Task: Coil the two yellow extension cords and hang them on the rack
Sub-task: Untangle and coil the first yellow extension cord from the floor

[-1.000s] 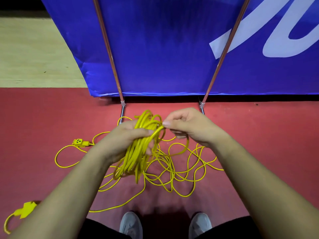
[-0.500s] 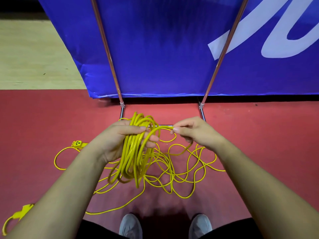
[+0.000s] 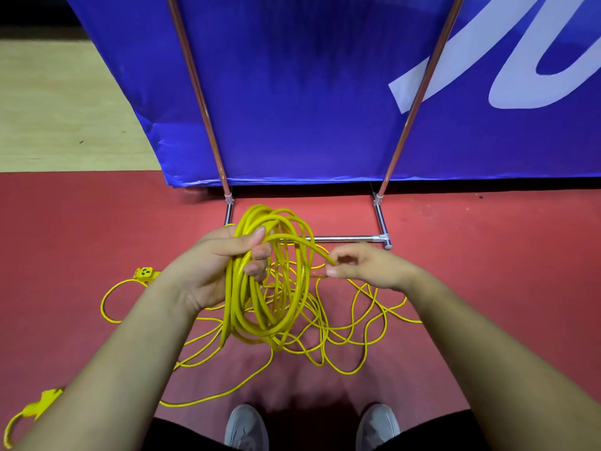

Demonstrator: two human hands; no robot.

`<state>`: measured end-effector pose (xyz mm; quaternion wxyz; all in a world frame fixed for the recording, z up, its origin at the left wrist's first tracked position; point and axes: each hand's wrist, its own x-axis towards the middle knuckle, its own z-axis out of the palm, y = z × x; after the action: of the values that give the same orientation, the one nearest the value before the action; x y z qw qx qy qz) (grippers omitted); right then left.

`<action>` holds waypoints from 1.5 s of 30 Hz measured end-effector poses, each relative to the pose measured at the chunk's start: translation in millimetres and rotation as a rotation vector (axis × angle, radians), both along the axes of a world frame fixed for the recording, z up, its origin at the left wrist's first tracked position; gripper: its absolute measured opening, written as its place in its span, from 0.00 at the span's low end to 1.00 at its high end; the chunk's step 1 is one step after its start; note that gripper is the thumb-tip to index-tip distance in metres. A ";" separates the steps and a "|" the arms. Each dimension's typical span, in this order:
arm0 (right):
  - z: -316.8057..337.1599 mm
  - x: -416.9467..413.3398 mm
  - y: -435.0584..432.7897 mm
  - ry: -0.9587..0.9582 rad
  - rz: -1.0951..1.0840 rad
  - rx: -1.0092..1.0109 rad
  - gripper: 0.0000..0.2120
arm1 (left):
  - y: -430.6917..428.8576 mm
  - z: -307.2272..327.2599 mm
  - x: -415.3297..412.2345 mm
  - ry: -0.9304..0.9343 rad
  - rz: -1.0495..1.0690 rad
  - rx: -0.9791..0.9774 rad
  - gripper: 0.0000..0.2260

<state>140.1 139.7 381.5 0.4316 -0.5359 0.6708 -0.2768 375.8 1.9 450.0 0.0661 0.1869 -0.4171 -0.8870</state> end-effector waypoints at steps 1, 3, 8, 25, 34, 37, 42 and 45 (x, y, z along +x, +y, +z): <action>-8.5 -4.6 3.5 -0.076 -0.072 -0.008 0.07 | -0.8 0.9 0.7 -0.020 -0.011 -0.005 0.12; -16.4 -9.2 4.9 -0.314 -0.302 -0.077 0.04 | -2.2 0.1 2.4 -0.132 -0.049 -0.073 0.12; -1.6 -3.0 -7.8 -0.424 -0.385 -0.202 0.09 | -0.9 -9.9 5.5 -0.322 -0.012 -0.235 0.07; 73.9 67.1 -20.2 0.187 0.009 -0.340 0.10 | 5.1 -8.3 3.5 -0.214 -0.134 -0.101 0.16; -10.1 -4.5 -8.5 -0.013 -0.256 -0.167 0.05 | 4.6 -4.9 -1.3 -0.187 -0.151 -0.043 0.23; -12.3 -7.8 -16.4 -0.004 -0.376 -0.284 0.04 | 10.3 -4.1 -2.7 -0.299 -0.274 -0.073 0.21; -16.1 -5.6 -21.5 0.110 -0.381 -0.296 0.10 | 7.0 -2.3 -2.4 -0.178 -0.187 0.085 0.18; -34.3 -4.8 -18.9 0.167 -0.323 -0.198 0.11 | 4.6 -1.9 -5.4 -0.159 -0.026 0.095 0.21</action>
<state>135.2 120.8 347.2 0.2698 -0.4823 0.7509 -0.3615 370.4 6.5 448.1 0.0123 0.2544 -0.3811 -0.8888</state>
